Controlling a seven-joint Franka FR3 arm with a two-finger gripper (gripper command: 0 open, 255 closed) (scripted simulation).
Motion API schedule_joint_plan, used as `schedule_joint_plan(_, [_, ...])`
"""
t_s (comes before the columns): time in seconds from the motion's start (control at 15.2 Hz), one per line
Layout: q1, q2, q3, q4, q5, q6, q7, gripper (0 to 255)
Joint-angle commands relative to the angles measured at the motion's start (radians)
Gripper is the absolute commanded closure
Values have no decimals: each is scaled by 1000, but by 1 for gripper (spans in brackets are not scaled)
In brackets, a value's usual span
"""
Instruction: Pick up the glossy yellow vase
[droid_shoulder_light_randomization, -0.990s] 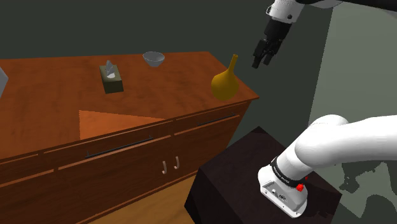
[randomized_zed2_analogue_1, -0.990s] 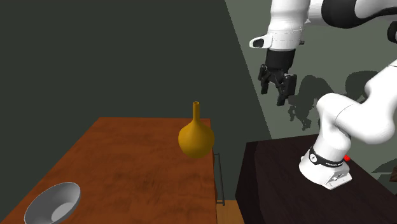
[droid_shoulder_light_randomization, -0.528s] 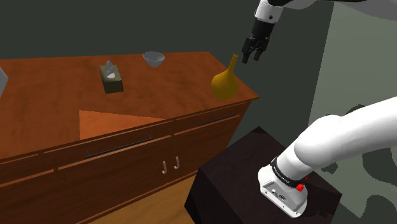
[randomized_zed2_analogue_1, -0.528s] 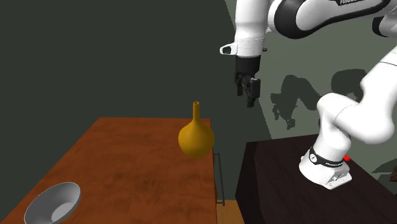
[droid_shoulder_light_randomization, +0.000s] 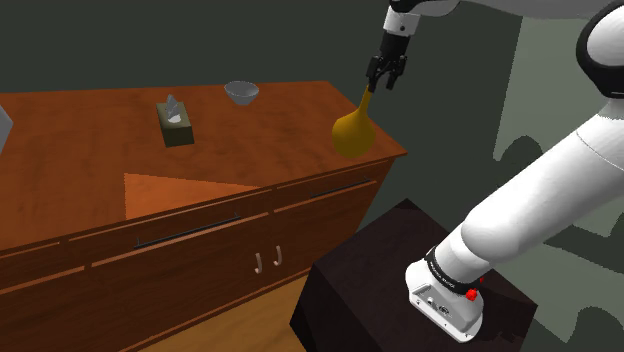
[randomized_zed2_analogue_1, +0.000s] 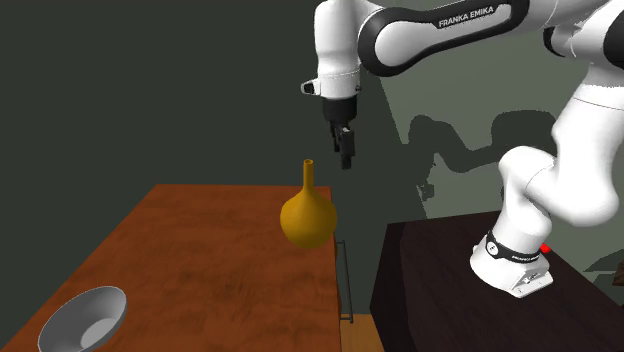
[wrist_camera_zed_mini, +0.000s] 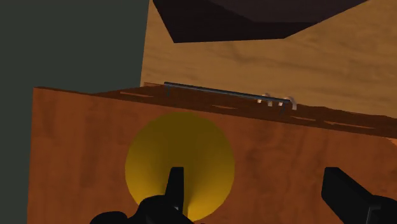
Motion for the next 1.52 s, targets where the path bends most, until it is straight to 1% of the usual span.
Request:
schedule_joint_plan(0.0, [-7, 78, -11, 71, 8, -1, -7, 0])
schedule_joint_plan(0.4, [-48, 329, -42, 331, 44, -33, -42, 0])
schedule_joint_plan(0.86, [-48, 339, -39, 250, 47, 58, -42, 0])
schedule_joint_plan(1.06, [-48, 340, -39, 244, 47, 65, -42, 0])
schedule_joint_plan(1.12, [-48, 339, -39, 242, 47, 65, -41, 255])
schedule_joint_plan(1.45, [-47, 339, -39, 242, 47, 65, -41, 255])
